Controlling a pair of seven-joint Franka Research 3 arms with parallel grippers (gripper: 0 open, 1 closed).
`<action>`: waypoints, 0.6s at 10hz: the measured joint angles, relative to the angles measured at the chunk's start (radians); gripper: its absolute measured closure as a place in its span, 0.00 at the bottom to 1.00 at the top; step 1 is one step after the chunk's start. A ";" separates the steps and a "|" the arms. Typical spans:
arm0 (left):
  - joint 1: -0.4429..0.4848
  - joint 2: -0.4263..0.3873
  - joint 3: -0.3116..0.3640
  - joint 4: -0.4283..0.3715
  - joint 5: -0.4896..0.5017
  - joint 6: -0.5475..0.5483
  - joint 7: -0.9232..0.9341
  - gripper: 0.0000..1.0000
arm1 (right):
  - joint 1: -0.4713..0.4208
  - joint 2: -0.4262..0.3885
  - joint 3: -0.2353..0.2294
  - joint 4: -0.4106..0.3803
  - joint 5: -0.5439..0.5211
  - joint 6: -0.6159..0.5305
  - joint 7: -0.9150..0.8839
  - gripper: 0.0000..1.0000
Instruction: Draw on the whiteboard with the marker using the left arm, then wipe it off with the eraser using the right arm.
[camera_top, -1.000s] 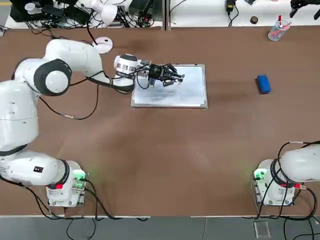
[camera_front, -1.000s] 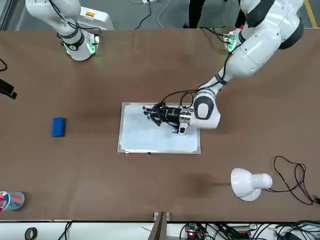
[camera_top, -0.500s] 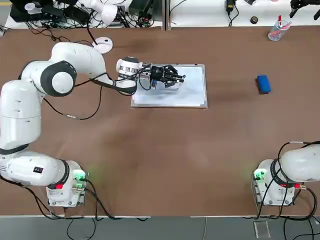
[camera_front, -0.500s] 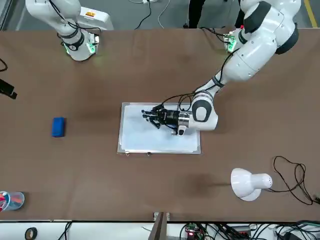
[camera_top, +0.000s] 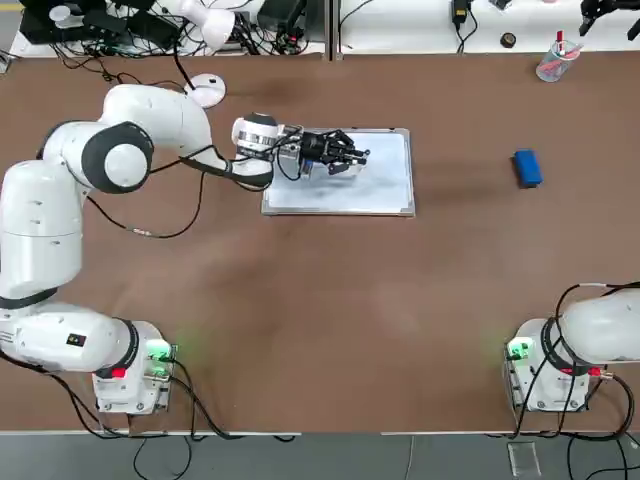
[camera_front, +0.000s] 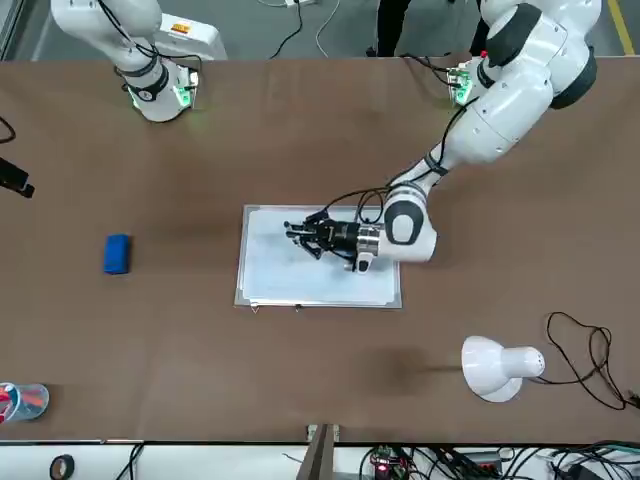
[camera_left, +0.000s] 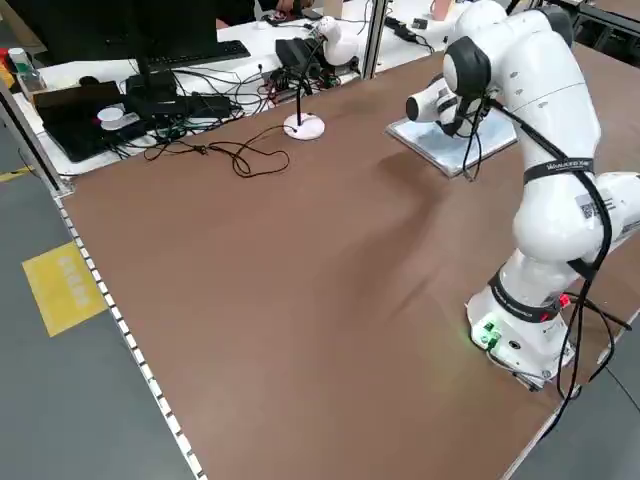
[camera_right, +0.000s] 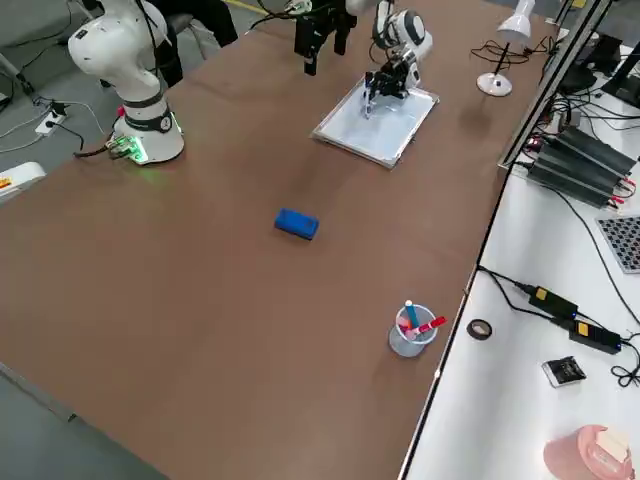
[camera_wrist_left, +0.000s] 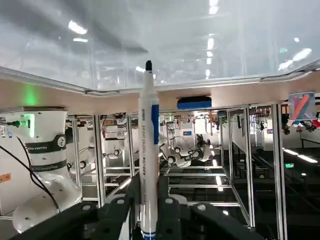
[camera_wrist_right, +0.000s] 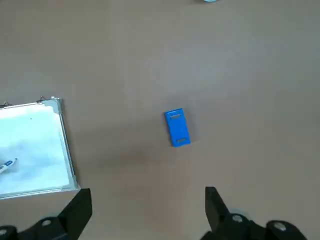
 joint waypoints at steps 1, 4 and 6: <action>0.000 0.001 0.007 0.000 0.000 0.000 0.000 0.82 | 0.000 0.000 0.000 0.000 0.000 0.000 0.000 0.00; 0.001 0.001 0.011 0.003 0.000 -0.002 0.000 0.82 | 0.000 0.000 0.000 0.000 0.000 -0.002 0.000 0.00; 0.001 0.001 0.017 0.008 0.000 -0.002 0.000 0.82 | 0.000 0.000 0.000 0.000 0.000 -0.002 0.000 0.00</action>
